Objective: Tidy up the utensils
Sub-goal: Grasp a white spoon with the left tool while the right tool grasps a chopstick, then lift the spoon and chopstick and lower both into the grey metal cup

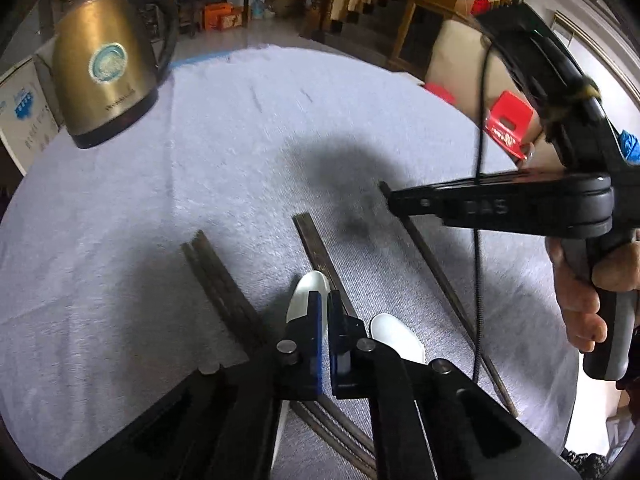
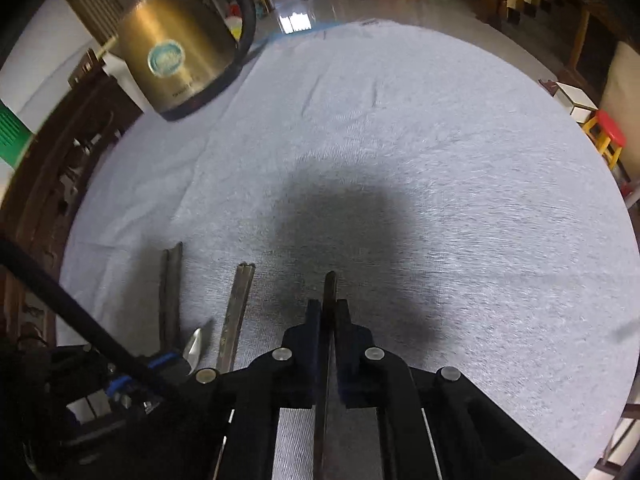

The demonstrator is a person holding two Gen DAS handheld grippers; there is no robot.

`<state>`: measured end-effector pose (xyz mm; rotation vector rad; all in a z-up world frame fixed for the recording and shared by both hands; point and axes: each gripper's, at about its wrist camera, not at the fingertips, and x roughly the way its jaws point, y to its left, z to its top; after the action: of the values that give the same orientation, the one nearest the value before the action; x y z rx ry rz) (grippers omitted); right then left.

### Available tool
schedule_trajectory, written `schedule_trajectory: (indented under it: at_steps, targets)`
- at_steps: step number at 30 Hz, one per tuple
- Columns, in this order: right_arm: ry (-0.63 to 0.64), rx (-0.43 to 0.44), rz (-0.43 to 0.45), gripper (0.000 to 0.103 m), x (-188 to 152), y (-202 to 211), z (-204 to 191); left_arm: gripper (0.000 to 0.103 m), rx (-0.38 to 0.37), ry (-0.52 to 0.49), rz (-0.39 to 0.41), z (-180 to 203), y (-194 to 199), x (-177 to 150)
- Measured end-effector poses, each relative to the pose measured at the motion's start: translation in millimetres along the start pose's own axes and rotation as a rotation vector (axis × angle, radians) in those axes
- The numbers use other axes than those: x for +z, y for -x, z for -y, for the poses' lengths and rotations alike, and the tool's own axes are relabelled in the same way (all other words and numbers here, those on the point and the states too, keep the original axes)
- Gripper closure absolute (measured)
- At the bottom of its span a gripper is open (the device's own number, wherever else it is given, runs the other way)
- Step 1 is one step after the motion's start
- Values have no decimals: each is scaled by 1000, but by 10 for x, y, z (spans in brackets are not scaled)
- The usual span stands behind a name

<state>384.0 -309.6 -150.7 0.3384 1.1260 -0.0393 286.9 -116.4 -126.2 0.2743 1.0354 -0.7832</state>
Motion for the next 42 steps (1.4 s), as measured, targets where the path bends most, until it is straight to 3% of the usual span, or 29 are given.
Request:
schedule_trajectory:
  at_steps: [8,9,11,13,22,24,29,34,42]
  targets:
    - [-28,55,38,96,-71,295,176,99,43,-15,16,54,135,1]
    - [-34,59,44,96,-80,319,198,96,57,-22,5,81,122,-18]
    - [-41,71,46,96,-97,329,223,71,69,-38,-19,131,61,0]
    - [-48,80,45,96,-103,311,207,60,90,-64,-31,148,-43,21]
    - [-74,111,34,96,-223,270,327,61,90,-67,-102,95,-345,107]
    - [-77,117,36,96,-246,292,355,72,90,-34,-118,39,-397,104]
    - [-75,141,68,96,-297,439,378,73,105,16,-61,-43,-300,109]
    - [-63,196,138,96,-366,735,352,73,100,68,38,-83,66,103]
    - [-13,281,327,96,-569,1406,188,73,11,190,327,-9,1134,-48]
